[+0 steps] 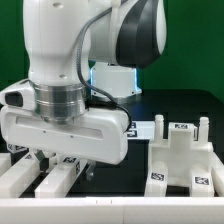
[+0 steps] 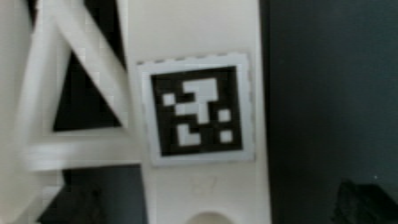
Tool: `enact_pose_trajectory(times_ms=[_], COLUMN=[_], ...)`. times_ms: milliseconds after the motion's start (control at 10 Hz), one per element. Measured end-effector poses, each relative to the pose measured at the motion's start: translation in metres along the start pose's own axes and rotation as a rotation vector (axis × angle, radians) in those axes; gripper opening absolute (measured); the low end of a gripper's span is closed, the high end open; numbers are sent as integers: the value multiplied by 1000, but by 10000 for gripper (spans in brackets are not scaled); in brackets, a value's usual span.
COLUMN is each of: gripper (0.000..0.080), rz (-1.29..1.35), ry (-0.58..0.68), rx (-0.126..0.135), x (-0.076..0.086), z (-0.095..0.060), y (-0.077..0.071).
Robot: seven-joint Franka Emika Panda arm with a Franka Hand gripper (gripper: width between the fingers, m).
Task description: Assemble chair
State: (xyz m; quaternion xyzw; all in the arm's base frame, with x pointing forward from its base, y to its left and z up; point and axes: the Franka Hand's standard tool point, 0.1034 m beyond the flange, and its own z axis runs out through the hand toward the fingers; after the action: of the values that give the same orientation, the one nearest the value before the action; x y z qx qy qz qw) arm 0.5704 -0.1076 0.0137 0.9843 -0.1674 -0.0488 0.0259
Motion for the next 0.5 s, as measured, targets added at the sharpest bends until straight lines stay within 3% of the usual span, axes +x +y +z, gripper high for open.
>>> enact_pose_trajectory(times_ms=[300,400,500], gripper=[649,561,414], rz=[2,2,2], ry=[-4,-4,-4], rx=[-1,-1,-1], x=[-1,-1,-1], z=[3,3,3], y=[-1,-1,-1])
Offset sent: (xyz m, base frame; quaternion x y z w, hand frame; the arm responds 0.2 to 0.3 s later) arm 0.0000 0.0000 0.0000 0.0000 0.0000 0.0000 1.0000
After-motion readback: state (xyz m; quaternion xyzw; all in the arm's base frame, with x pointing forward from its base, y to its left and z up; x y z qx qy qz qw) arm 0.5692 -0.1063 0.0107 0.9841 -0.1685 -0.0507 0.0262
